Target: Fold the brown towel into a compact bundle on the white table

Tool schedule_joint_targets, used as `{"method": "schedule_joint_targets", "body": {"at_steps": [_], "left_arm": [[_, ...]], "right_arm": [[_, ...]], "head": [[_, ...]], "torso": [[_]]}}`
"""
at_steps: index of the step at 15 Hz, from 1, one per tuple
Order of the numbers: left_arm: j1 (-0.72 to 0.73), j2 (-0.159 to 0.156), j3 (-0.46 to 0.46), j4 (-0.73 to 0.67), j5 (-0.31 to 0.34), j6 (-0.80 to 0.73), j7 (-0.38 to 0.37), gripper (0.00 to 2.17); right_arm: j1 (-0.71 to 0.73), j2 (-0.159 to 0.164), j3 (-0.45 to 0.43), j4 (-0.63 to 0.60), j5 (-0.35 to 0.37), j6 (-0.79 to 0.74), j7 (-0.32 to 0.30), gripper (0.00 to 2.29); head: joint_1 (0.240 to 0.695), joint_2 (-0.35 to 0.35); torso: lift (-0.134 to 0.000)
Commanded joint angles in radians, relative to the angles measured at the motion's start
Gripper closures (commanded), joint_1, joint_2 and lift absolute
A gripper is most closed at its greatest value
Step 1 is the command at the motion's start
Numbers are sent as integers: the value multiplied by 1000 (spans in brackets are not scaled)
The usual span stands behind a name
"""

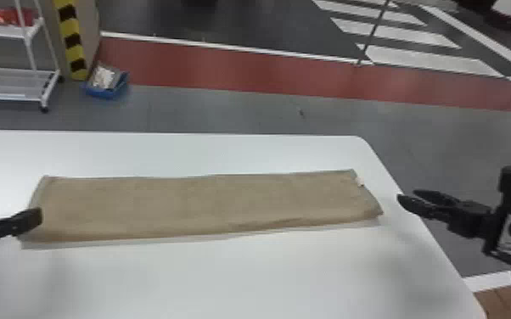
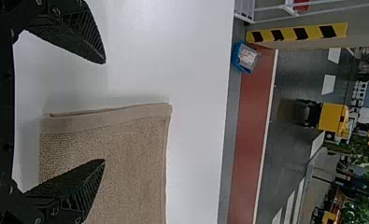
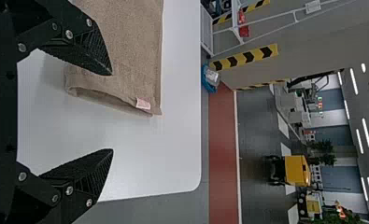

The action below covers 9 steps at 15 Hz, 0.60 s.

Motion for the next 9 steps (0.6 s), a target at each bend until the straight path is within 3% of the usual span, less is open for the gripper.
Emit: {"method": "schedule_joint_targets", "body": {"at_steps": [1,9], "left_arm": [[0,0,2,-10,0,6,1,147],[2,1,9,-10,0,18,1,144]], "right_arm": [[-1,2,6,0,-1,0,0,350],[-1,0,6,-3,2,16,0,350]], "head": [[695,-269],[695,-262]], "torso": [[-124],[-124]]}}
